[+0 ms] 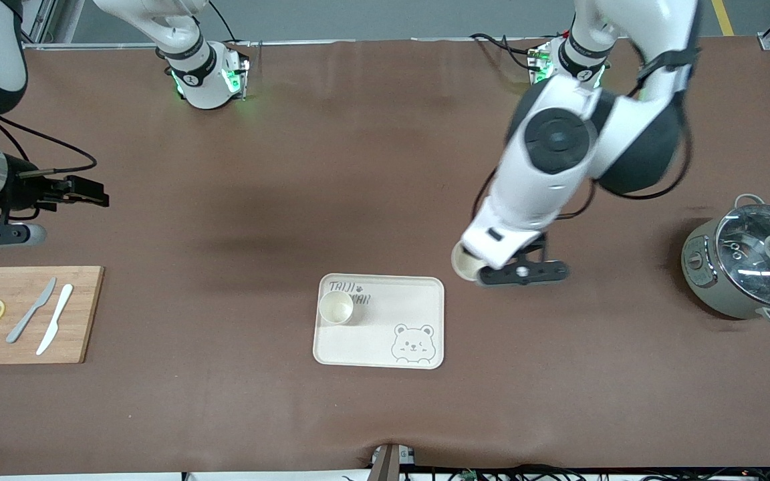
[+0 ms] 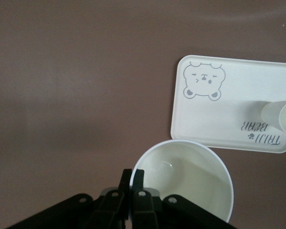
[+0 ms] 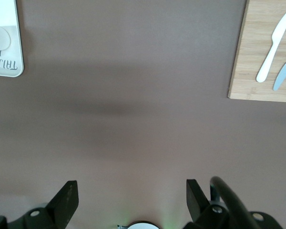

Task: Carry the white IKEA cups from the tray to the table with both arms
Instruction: 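Lift the cup with the left gripper while the right gripper reaches out, then set the cup down beside the pot while the right gripper approaches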

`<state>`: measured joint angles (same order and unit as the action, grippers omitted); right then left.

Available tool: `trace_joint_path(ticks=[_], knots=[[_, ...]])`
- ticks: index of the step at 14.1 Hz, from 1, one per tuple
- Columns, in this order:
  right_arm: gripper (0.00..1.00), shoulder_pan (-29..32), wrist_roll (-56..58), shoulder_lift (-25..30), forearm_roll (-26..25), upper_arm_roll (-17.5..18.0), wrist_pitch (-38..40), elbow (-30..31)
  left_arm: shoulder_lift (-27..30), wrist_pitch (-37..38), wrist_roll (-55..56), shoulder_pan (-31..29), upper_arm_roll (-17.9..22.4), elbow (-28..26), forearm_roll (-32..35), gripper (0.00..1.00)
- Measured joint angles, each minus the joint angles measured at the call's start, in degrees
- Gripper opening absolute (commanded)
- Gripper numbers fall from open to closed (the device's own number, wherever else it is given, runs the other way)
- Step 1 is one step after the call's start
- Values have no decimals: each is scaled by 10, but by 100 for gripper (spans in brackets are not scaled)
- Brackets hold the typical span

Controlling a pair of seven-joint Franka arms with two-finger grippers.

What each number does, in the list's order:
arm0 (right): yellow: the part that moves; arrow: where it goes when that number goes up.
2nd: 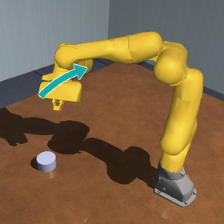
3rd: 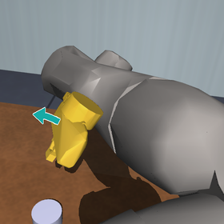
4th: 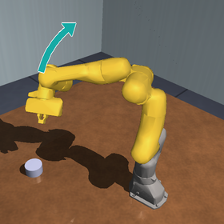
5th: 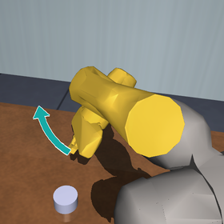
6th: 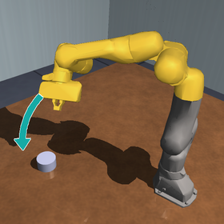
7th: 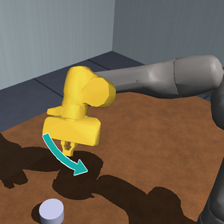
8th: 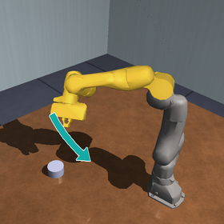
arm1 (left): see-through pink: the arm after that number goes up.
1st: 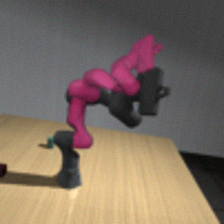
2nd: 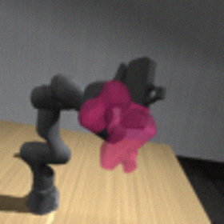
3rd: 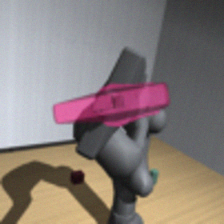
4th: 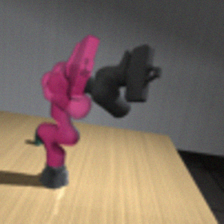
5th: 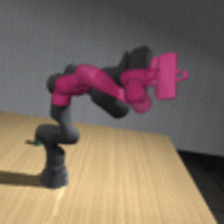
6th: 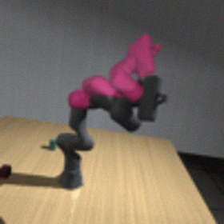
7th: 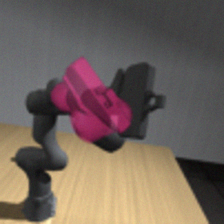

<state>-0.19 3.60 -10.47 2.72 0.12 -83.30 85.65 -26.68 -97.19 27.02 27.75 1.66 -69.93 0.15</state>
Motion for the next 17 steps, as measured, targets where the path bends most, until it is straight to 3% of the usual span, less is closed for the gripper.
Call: trace_joint_path(ticks=[4,10,13,17], knots=[[100,-17,0,-18,14,1,-12,0,46,40,-134,-84,1,-28,-9,0],[100,-44,-3,-30,35,1,-42,0,55,38,-276,-187,1,-47,-23,0],[100,-46,-3,-45,48,1,-61,0,55,-16,-281,-205,1,-70,-54,0],[100,-51,-26,-56,53,1,-75,-1,62,-143,-282,-221,1,-149,-84,0]])
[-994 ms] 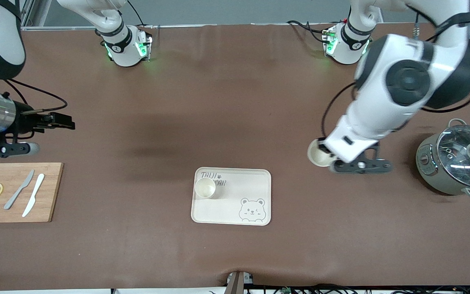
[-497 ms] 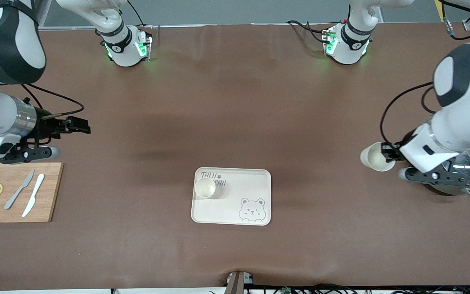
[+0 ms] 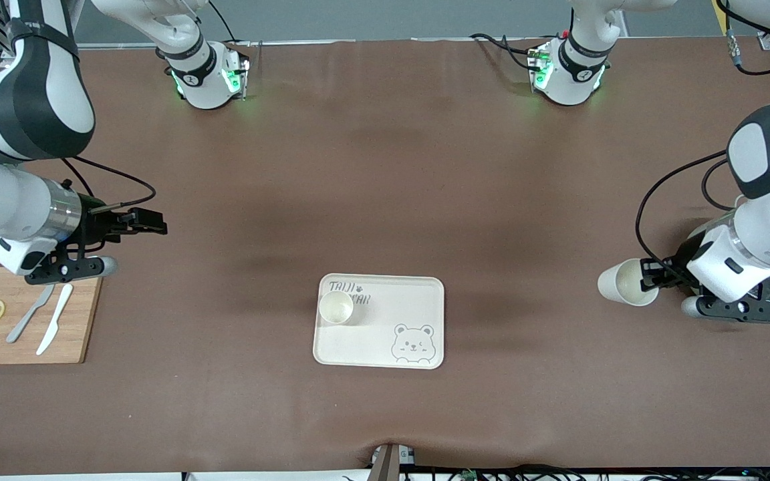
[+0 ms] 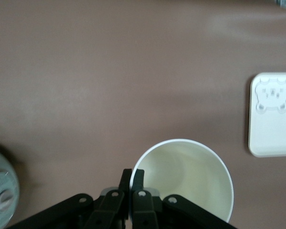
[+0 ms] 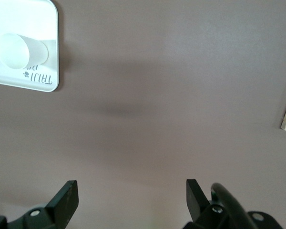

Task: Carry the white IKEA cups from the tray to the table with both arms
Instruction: 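Set the cup down beside the pot while the right gripper approaches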

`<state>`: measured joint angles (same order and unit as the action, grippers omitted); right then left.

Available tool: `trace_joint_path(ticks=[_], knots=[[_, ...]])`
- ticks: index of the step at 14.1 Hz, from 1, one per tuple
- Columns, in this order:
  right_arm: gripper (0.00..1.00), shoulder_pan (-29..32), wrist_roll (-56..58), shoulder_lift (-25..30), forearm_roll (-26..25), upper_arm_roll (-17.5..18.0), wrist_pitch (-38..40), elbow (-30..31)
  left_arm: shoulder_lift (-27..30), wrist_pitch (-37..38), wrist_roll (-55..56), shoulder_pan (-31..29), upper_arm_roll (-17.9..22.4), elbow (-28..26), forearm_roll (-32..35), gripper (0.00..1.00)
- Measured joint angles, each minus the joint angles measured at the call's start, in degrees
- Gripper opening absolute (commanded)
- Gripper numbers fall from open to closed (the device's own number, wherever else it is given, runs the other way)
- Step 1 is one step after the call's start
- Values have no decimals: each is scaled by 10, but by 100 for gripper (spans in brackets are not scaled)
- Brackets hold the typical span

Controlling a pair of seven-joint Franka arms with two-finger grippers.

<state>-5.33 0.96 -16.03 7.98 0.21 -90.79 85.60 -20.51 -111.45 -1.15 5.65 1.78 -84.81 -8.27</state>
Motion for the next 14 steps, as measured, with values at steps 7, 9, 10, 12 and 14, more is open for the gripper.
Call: trace_joint_path(ticks=[7,9,10,12,14], knots=[[100,-23,-81,-14,19,0,-26,0,33,-185,-28,-8,0,-170,-18,0],[100,-34,-107,-24,22,1,-36,0,32,-240,-39,-8,0,-212,-18,0],[100,-40,-115,-29,22,1,-44,0,29,-263,-47,-8,0,-230,-18,0],[100,-46,-120,-37,23,1,-55,0,21,-306,-58,-9,0,-256,-18,0],[100,-52,-128,-44,23,1,-62,0,8,-345,-59,-9,0,-274,-18,0]])
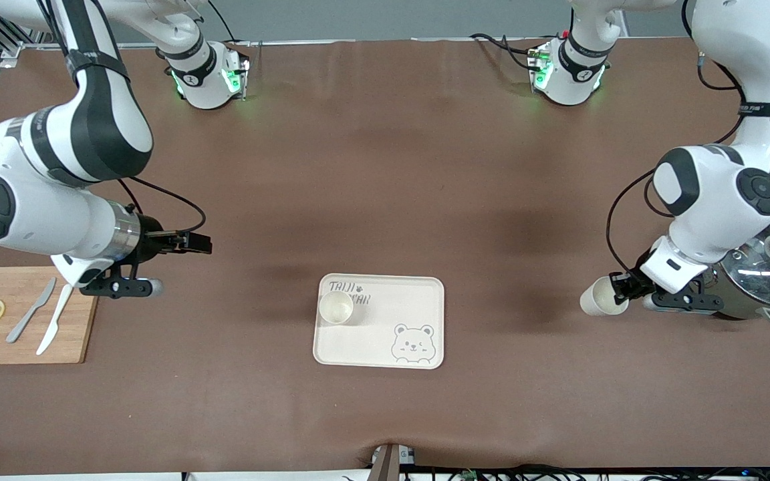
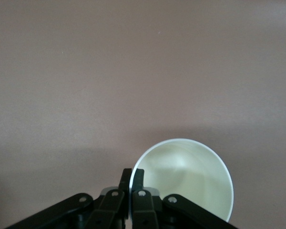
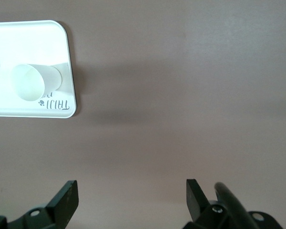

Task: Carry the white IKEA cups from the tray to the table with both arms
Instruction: 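Set the cup down beside the pot while the right gripper approaches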

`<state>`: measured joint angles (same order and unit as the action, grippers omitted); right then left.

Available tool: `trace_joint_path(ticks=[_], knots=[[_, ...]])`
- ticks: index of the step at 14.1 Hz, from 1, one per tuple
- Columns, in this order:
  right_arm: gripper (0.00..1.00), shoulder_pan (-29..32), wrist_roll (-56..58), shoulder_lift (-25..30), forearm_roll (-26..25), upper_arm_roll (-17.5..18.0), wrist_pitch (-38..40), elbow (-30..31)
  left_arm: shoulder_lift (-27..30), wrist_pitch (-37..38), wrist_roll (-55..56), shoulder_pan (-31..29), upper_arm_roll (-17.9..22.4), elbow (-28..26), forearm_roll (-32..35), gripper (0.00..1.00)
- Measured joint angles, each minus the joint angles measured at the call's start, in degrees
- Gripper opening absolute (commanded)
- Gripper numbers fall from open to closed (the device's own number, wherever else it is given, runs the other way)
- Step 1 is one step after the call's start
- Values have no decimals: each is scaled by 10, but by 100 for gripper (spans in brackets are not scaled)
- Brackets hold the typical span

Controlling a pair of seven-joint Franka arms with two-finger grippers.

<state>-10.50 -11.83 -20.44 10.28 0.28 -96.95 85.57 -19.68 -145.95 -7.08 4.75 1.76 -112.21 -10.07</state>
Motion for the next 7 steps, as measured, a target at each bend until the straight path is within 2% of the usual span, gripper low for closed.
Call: trace_joint_path(ticks=[7], knots=[[100,-40,-104,-37,2,1,-67,-1,-45,-70,-1,0,-2,-18,0,0]])
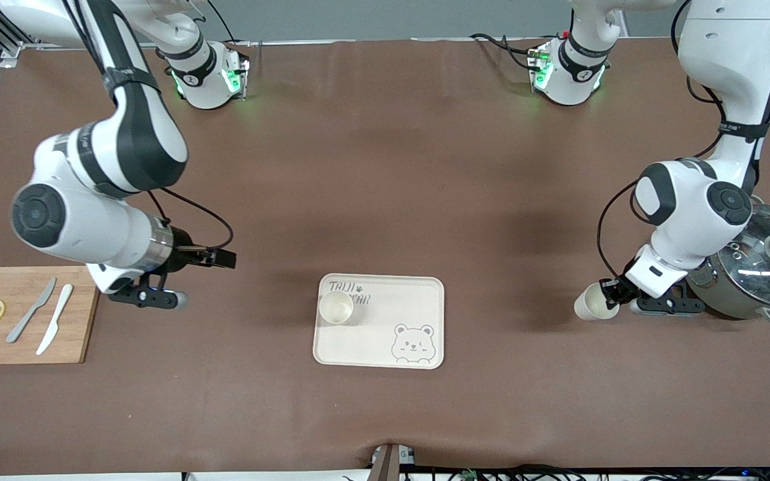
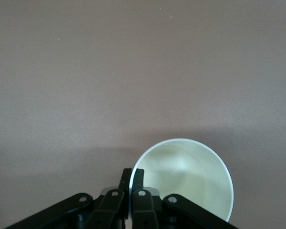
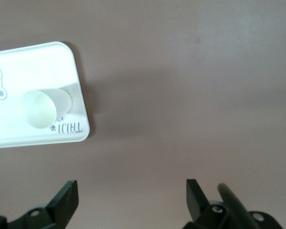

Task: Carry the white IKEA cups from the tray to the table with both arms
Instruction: 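Set the cup down beside the pot while the right gripper approaches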

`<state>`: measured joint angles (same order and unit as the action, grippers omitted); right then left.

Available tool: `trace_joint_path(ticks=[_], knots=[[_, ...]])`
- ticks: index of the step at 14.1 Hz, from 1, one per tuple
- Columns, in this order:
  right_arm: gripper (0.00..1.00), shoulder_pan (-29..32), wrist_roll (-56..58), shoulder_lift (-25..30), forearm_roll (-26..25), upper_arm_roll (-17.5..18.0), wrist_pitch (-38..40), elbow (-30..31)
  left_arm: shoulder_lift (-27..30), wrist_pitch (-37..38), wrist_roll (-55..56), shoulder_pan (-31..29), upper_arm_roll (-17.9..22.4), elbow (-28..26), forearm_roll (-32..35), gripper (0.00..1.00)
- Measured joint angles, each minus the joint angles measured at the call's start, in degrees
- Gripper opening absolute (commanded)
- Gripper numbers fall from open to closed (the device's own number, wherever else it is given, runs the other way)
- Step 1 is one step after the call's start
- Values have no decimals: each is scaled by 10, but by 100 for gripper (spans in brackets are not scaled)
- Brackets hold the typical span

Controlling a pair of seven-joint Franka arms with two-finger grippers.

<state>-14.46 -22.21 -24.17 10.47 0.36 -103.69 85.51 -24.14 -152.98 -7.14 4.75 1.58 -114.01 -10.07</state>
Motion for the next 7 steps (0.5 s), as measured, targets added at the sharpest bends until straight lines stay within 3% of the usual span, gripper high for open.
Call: trace_joint_path(ticks=[7], knots=[[100,-48,-79,-52,0,0,-82,-2,-33,-43,0,0,-6,-2,0,0]])
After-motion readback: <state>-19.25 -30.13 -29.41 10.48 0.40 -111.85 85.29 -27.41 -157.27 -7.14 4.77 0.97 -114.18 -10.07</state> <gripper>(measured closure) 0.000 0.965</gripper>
